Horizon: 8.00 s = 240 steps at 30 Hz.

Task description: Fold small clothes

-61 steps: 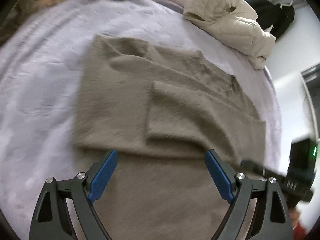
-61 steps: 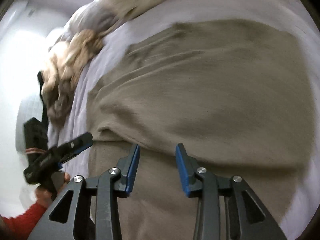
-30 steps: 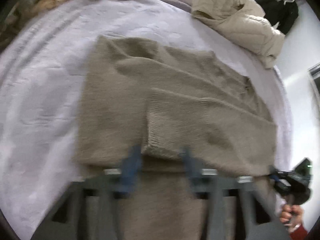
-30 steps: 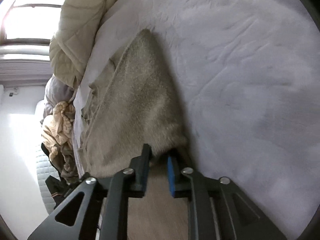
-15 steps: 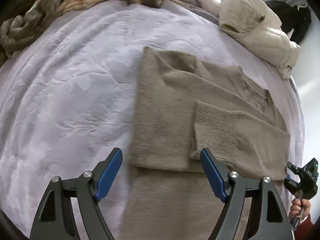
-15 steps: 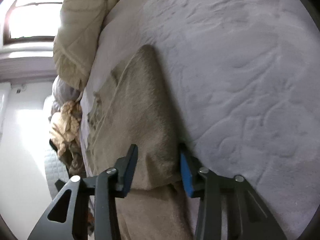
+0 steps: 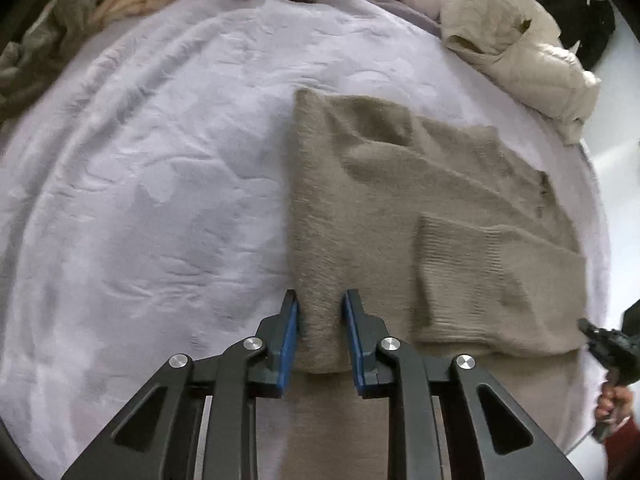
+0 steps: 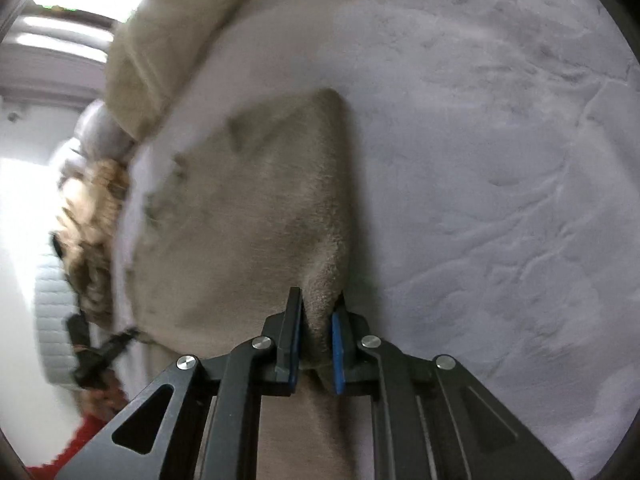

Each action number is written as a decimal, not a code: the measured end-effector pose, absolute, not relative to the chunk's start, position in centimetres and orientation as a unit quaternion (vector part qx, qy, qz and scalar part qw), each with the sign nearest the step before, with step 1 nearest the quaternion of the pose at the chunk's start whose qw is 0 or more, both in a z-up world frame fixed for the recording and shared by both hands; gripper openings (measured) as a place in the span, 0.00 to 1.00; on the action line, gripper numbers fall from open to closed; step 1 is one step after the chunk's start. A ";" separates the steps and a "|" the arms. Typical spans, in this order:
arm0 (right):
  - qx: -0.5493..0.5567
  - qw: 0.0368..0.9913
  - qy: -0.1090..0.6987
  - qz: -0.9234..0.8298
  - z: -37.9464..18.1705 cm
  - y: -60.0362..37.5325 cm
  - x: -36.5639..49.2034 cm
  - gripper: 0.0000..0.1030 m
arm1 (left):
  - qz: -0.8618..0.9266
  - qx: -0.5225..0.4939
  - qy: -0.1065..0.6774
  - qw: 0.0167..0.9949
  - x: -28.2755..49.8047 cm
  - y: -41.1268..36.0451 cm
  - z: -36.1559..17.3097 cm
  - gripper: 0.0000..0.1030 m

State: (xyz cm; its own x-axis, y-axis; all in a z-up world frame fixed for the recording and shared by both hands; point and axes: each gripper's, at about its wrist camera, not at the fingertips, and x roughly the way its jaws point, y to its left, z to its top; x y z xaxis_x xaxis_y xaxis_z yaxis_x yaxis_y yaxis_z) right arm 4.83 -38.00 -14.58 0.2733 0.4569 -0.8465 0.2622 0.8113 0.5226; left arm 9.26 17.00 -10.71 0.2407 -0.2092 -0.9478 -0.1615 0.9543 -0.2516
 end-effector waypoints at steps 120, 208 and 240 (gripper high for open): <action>0.467 0.644 0.574 0.193 -9.3 -28.1 -18.4 0.13 | -0.148 -0.265 0.623 0.721 -20.4 15.0 -2.3 0.13; 0.251 0.768 0.581 0.100 -6.9 -30.9 10.2 0.64 | -0.009 -0.135 0.598 0.790 8.2 17.8 -5.2 0.61; 0.394 0.689 0.607 -0.041 -13.3 -35.8 -4.4 0.18 | 0.032 -0.216 0.638 0.739 -3.9 16.7 -7.9 0.28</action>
State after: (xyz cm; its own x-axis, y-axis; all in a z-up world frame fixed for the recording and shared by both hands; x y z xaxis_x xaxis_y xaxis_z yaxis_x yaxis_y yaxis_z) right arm -4.35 -35.77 -13.26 0.2593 0.4221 -0.8687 0.5344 0.6865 0.4931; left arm -3.86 16.71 -7.89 0.1846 -0.2282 -0.9559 -0.3238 0.9042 -0.2784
